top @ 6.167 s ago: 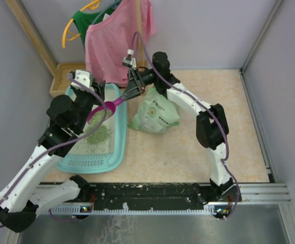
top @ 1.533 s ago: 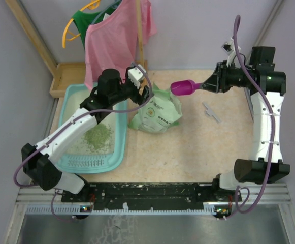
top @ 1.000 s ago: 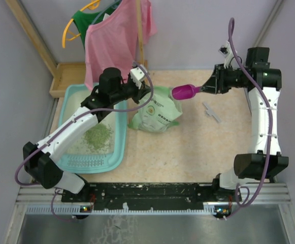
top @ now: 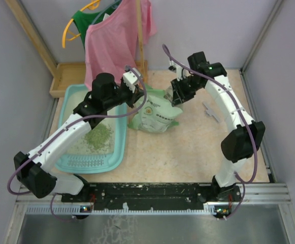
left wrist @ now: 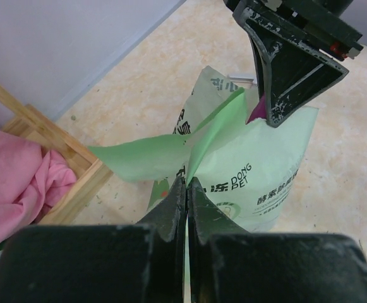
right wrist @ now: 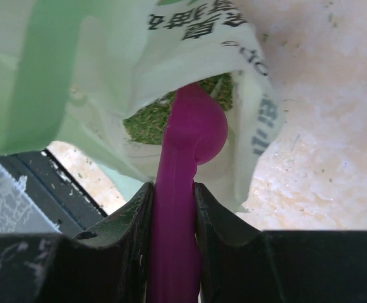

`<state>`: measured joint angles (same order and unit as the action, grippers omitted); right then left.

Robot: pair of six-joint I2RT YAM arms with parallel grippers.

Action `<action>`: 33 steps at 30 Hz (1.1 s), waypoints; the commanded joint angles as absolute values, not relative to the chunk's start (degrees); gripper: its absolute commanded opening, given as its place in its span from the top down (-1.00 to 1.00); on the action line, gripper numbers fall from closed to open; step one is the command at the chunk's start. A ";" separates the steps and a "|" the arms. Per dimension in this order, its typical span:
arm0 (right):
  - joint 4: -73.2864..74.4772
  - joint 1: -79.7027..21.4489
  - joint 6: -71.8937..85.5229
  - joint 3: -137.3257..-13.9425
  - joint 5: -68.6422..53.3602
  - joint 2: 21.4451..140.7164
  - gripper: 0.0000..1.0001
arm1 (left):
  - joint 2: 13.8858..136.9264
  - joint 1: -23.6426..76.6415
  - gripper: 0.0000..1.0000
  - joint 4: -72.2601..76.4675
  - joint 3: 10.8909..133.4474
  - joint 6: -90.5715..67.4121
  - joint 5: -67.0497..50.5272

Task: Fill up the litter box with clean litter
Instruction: 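Scoop the cat litter from the cat litter bag.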

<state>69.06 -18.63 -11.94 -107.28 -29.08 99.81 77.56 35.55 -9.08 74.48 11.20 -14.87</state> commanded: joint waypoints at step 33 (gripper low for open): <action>54.16 -24.34 -9.05 -101.22 -10.70 104.34 1.00 | 73.65 35.16 1.00 -3.78 74.21 8.31 -11.81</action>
<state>55.46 -25.28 -8.38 -99.66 -18.72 100.14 77.36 35.46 -7.75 73.54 8.82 -12.03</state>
